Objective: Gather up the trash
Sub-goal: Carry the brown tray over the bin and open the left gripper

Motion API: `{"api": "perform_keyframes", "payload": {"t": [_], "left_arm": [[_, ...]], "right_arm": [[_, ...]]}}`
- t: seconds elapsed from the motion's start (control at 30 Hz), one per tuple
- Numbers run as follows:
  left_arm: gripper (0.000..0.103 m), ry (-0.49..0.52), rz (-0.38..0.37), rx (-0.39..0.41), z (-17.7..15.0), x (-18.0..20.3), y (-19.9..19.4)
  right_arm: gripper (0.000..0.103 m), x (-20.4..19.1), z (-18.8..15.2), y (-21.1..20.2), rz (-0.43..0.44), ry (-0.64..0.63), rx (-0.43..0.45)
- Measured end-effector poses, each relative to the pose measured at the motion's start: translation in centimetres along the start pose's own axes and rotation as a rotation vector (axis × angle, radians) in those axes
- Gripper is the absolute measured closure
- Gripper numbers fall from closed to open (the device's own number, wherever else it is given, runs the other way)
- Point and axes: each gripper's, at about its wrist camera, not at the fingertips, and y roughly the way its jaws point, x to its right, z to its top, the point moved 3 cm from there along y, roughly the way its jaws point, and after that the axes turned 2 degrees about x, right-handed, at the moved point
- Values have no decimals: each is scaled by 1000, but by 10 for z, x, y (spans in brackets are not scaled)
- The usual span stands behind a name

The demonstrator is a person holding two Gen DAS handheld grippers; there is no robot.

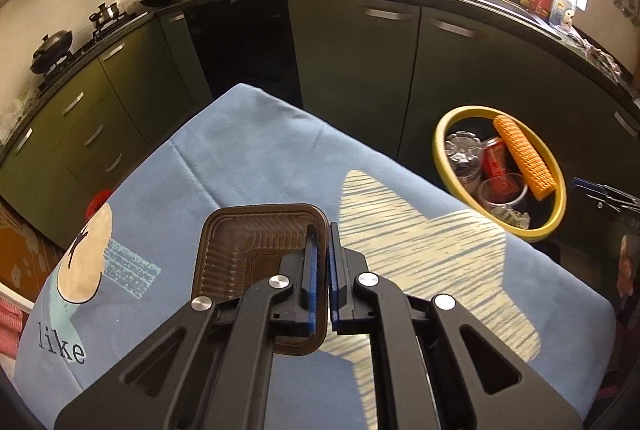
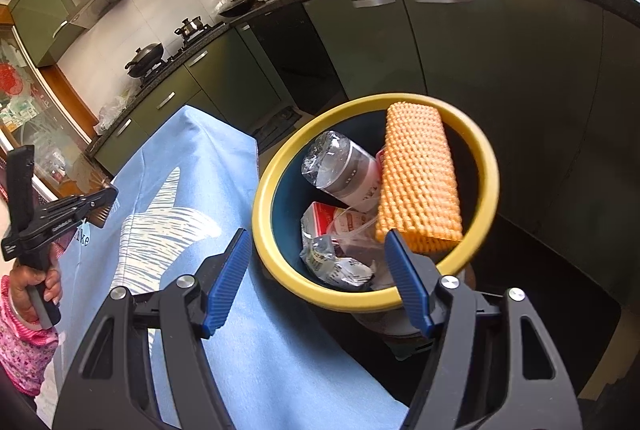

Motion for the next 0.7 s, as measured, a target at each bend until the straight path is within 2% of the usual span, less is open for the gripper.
{"api": "perform_keyframes", "payload": {"t": [0.17,0.37,0.57,0.7], "left_arm": [[98,73,-53,-1,11,57,-22],[98,118,-161,-1,32,124,-28],[98,169,-267,-33,59,184,5],[97,201,-282,-56,73,214,38]], "right_arm": [[37,24,-2,-25,-40,15,30],[37,56,-7,-48,-70,65,59],[37,80,-11,-61,-70,110,84],[37,94,-14,-66,-79,135,87]]}}
